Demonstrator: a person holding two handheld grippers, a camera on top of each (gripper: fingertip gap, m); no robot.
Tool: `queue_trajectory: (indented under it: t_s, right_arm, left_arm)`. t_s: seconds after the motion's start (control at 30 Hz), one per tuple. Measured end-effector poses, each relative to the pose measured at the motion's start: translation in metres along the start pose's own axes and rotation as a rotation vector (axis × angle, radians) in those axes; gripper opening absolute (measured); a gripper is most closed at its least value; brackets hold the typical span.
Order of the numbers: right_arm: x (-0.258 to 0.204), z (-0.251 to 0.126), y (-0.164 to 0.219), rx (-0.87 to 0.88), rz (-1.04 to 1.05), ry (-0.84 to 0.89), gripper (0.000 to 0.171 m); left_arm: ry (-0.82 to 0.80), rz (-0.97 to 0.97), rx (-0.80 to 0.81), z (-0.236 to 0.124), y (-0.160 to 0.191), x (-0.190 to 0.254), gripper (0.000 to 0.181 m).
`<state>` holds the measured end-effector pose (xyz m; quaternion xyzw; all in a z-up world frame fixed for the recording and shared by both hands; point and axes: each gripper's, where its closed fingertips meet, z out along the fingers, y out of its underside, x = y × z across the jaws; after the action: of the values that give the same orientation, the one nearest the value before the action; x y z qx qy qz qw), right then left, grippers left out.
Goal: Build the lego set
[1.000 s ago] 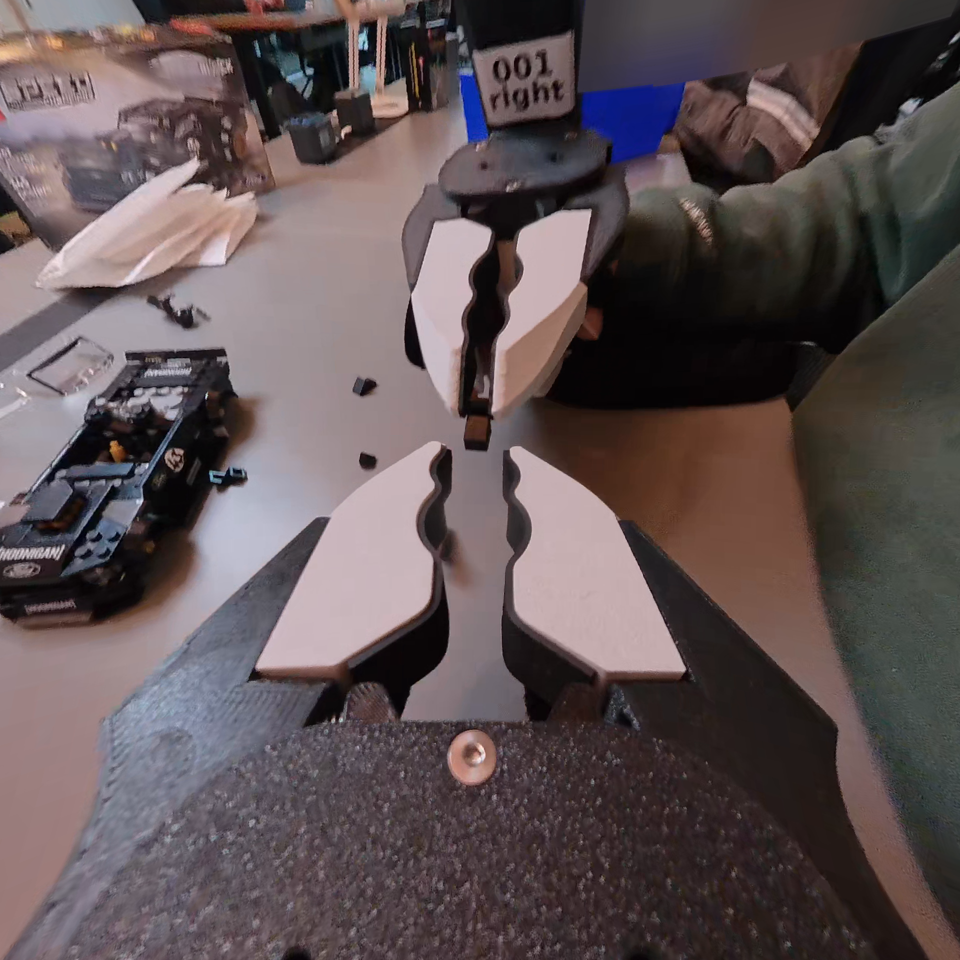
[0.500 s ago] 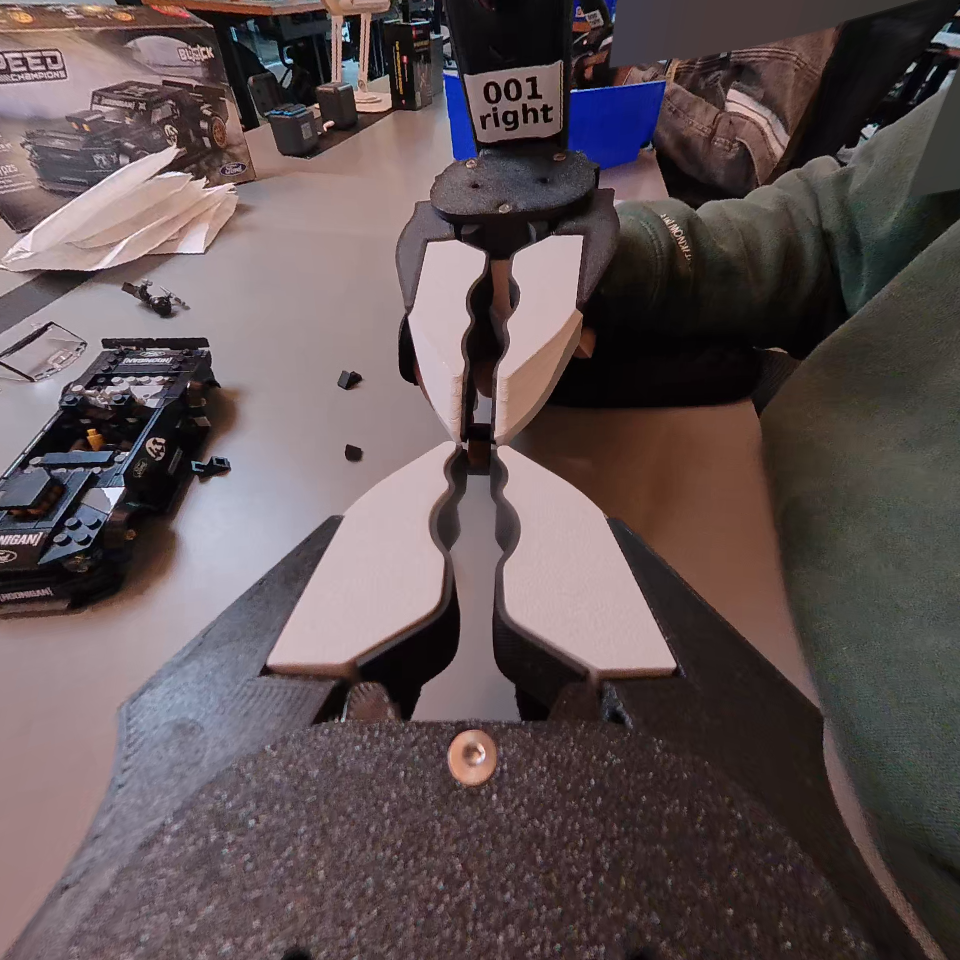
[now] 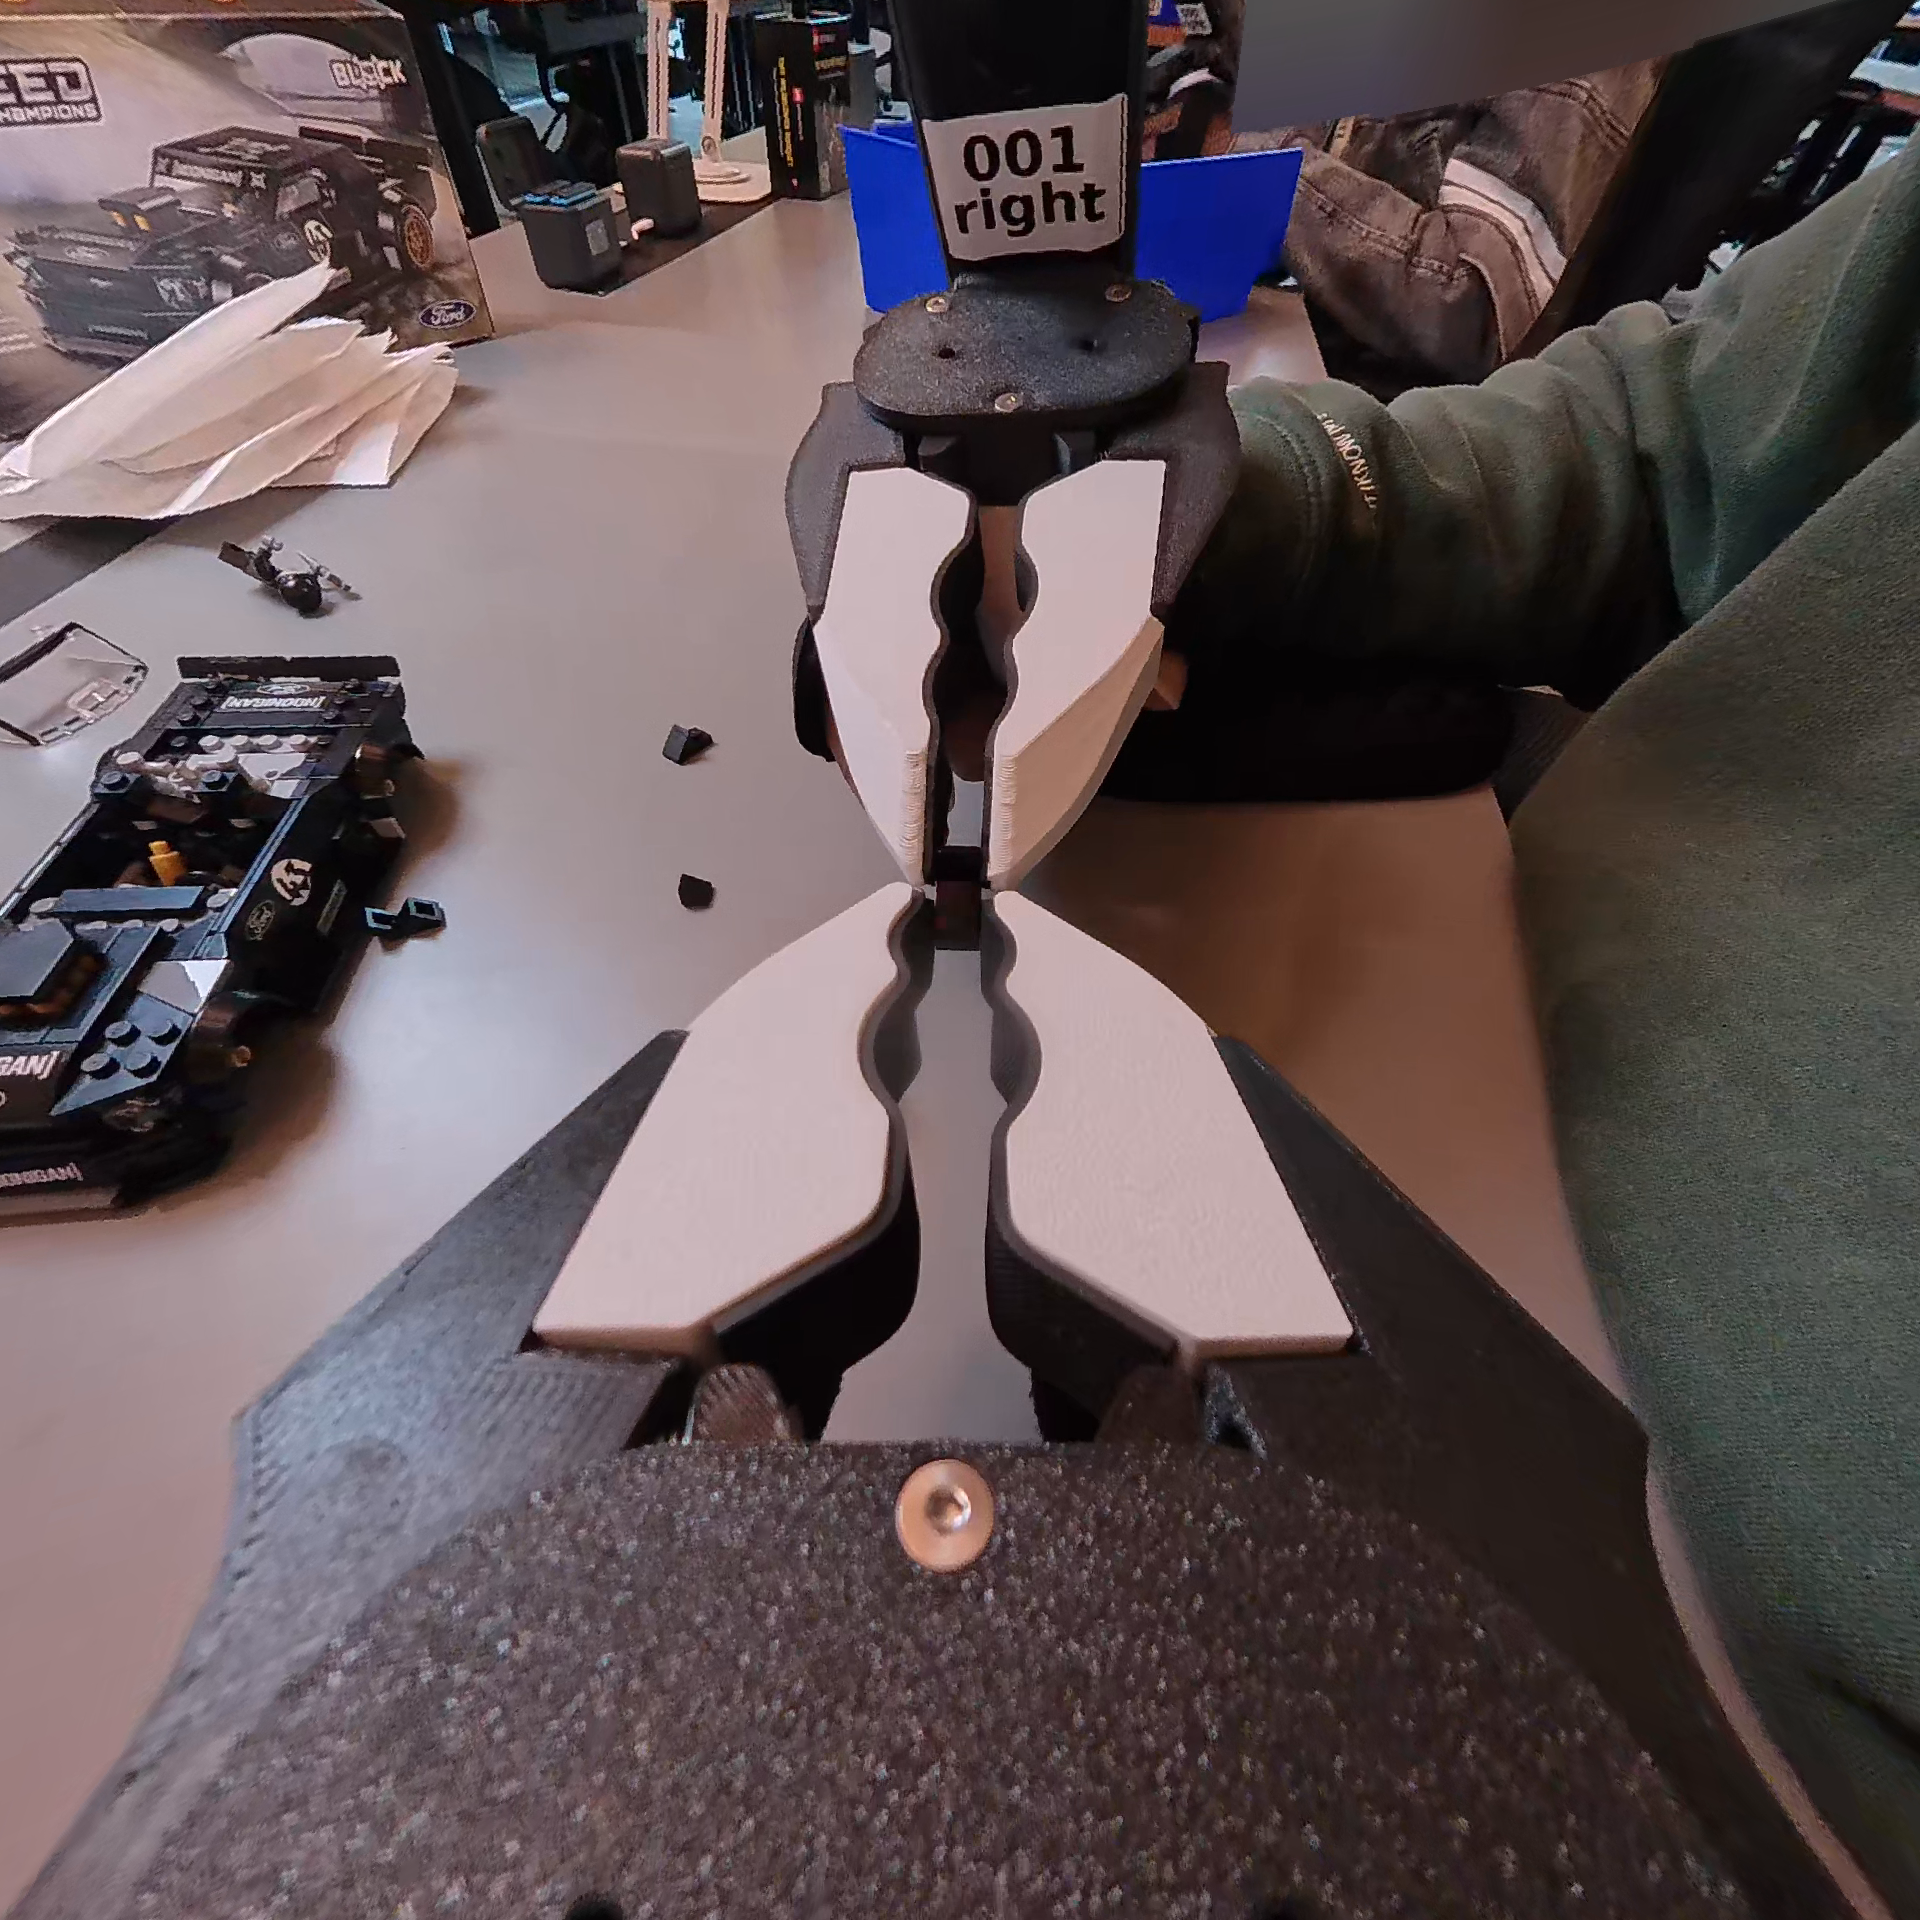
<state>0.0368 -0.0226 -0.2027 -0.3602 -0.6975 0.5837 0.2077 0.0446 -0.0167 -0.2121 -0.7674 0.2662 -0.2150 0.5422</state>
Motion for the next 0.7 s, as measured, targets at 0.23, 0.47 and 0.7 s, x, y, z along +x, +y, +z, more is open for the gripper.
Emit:
queue_trajectory:
  t_s: [0.23,0.47,0.7]
  right_arm:
    - [0.001,0.000,-0.003,0.016,-0.022,0.027,0.008]
    - [0.010,-0.006,-0.021,0.080,-0.235,0.204,0.008]
    - [0.004,0.000,-0.033,0.060,-0.598,0.386,0.008]
  left_arm:
    - [0.010,-0.047,0.026,-0.002,-0.003,-0.001,0.009]
    - [0.135,-0.400,0.180,-0.014,-0.021,-0.011,0.017]
    - [0.293,-0.782,0.316,-0.021,-0.033,-0.023,0.020]
